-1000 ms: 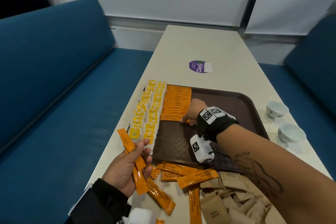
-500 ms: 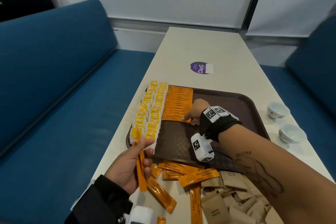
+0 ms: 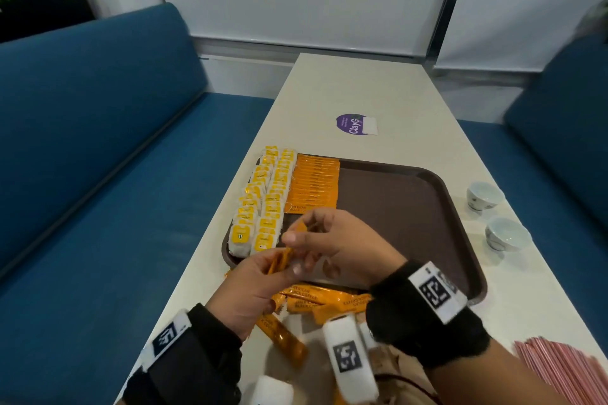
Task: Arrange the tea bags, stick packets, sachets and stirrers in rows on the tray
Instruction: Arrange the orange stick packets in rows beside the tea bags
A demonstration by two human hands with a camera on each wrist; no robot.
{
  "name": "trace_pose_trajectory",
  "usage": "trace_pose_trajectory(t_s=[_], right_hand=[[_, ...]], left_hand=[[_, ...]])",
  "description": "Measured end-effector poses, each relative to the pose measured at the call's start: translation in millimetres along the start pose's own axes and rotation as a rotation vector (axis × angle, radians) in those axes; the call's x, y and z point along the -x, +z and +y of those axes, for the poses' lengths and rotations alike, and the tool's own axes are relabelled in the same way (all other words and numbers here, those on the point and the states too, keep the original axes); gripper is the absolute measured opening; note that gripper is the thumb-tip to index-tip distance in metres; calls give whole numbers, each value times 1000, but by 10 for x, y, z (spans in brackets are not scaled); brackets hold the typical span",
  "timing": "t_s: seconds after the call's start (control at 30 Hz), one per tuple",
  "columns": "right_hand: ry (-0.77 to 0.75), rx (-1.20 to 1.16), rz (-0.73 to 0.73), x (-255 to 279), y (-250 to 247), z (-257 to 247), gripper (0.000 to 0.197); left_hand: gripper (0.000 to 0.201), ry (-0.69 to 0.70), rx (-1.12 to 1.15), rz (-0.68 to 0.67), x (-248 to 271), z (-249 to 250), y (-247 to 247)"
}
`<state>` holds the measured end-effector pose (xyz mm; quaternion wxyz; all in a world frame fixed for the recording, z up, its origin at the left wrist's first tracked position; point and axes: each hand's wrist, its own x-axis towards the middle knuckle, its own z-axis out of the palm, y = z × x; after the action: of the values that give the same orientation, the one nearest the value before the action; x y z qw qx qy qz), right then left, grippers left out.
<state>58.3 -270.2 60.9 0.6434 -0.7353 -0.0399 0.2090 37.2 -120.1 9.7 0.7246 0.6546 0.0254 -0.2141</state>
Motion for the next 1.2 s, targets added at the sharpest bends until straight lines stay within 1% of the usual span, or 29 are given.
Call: trace_pose_trajectory(t_s=[0.03, 0.1, 0.17, 0.23, 0.43, 0.5, 0.57, 0.67, 0.73, 0.8, 0.83, 0.9, 0.97, 1.03, 1.1, 1.13, 1.2], right_hand=[[-15, -2, 25, 48, 24, 16, 18], [-15, 16, 91, 118, 16, 65, 11], [-6, 14, 126, 164, -34, 112, 9], [-3, -9, 147, 205, -98, 137, 12], [18, -124, 118, 265, -197, 174, 25], [55, -245, 121, 247, -169, 210, 29], [101, -359, 87, 225, -81, 244, 23], [134, -421, -19, 181, 100, 308, 12], [140, -536, 0, 132, 157, 342, 19], [121, -624, 39, 92, 161, 350, 19], [106, -631, 39, 75, 155, 348, 19], [79, -529, 2, 65, 151, 330, 16], [63, -385, -23, 44, 149, 321, 4], [85, -327, 1, 10, 102, 287, 13], [127, -288, 77, -68, -22, 239, 13], [141, -201, 129, -130, -115, 218, 11], [164, 172, 226, -310, -362, 219, 3]], left_hand=[[11, 44, -60, -23, 21, 12, 22], [22, 98, -142, -55, 67, 29, 31], [29, 99, -147, -49, 114, 48, 13], [30, 78, -103, -20, 129, 48, -15], [24, 85, 43, 148, 109, 21, -84], [17, 94, 107, 186, 98, 14, -78], [14, 78, 179, 217, 72, 5, -51], [26, 44, 227, 224, 27, -9, -8], [28, 38, 246, 212, 14, 7, 0], [28, 25, 229, 183, 13, 23, -2], [28, 15, 220, 168, 14, 25, 2], [27, -9, 220, 153, 11, 3, 4], [24, -32, 215, 158, -16, -21, -8], [17, -61, 196, 166, -44, -30, -24], [10, -97, 214, 183, -72, -27, -52], [11, -115, 235, 195, -88, -32, -80], [14, -145, 291, 222, -113, -34, -144]])
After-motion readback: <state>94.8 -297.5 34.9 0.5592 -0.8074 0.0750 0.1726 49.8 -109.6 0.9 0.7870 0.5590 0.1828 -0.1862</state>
